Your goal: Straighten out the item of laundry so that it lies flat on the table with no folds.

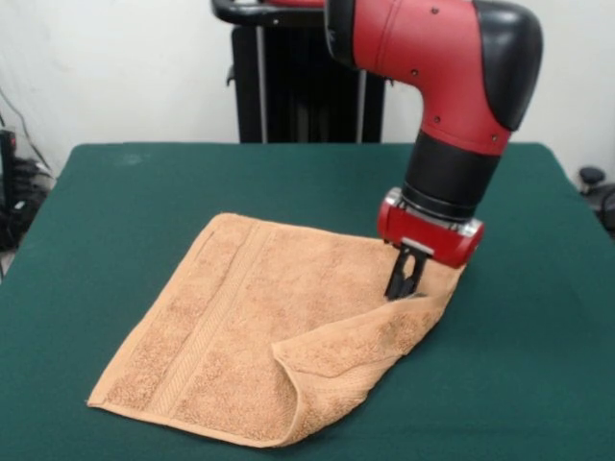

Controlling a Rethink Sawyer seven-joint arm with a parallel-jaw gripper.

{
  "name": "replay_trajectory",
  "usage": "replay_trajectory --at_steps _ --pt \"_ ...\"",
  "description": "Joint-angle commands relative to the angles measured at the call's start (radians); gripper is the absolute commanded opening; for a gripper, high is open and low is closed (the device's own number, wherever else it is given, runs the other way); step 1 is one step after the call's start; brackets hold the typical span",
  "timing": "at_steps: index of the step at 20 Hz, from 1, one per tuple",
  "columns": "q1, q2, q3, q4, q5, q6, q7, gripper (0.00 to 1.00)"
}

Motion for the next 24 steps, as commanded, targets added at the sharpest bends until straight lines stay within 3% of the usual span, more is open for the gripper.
replay_trajectory --at_steps 1,17,21,24 --pt "0.024 -0.074 0.038 -0.029 0.046 0.208 0.234 0.00" --pt "0.008 -0.091 0.031 -0.042 0.028 0.236 0.235 0.00" --pt "-0.031 -0.136 0.030 -0.021 -0.007 0.267 0.177 0.00" --pt "-0.072 -0.150 0.059 0.028 -0.027 0.209 0.138 0.00"
